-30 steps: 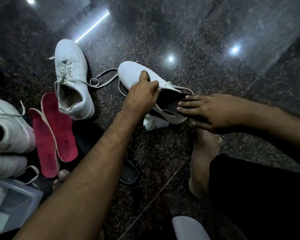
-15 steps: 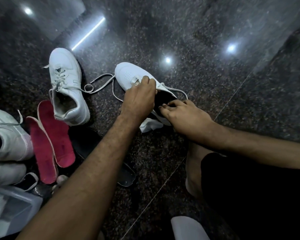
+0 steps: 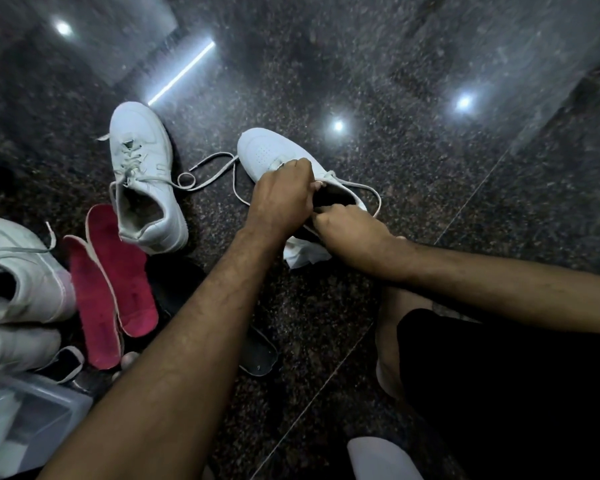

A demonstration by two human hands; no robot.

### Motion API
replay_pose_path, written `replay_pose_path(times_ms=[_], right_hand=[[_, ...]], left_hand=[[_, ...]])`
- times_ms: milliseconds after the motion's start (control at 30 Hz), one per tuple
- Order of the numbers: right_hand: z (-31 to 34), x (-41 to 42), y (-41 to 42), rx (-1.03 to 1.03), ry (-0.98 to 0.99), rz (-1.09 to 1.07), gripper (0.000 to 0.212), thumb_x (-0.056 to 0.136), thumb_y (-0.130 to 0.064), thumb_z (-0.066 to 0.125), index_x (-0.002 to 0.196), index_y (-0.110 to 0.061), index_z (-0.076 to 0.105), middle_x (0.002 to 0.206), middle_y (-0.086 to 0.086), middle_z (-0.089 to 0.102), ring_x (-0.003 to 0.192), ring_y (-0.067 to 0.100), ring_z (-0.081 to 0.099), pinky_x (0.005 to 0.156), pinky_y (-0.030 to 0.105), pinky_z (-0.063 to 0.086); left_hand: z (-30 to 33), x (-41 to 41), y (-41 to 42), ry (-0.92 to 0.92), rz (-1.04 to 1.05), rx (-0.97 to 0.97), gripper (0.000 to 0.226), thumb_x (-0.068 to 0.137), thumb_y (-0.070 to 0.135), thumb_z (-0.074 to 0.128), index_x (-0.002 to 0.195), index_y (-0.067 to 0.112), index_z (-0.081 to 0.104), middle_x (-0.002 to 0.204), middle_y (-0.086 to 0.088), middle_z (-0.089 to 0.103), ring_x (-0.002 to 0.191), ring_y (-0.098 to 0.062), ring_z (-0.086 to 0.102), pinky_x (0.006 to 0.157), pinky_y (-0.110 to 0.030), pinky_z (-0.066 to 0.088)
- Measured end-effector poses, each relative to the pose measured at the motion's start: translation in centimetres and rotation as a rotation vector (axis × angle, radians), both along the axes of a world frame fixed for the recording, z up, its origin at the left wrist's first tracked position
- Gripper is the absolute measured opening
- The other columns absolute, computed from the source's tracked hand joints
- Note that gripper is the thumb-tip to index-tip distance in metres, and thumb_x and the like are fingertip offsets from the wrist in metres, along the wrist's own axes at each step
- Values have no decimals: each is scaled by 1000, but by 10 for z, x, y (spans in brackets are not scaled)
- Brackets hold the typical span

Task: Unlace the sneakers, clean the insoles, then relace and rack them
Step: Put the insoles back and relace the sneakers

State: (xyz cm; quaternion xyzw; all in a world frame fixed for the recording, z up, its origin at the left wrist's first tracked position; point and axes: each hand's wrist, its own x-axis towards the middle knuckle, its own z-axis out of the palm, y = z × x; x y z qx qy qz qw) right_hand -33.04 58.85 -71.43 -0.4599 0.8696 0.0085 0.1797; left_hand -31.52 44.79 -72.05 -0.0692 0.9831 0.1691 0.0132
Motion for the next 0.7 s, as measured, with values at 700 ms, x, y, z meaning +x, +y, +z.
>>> replay_pose_path(times_ms=[700], right_hand=[[-10, -15, -11, 16, 0, 145, 59, 94, -34, 16, 119, -2, 59, 107, 21, 65, 93, 38, 64, 69, 43, 47]], left_hand=[[4, 12, 1, 32, 134, 122, 22, 102, 32, 48, 103, 11, 54, 102, -9, 64, 92, -37, 61, 71, -45, 42]])
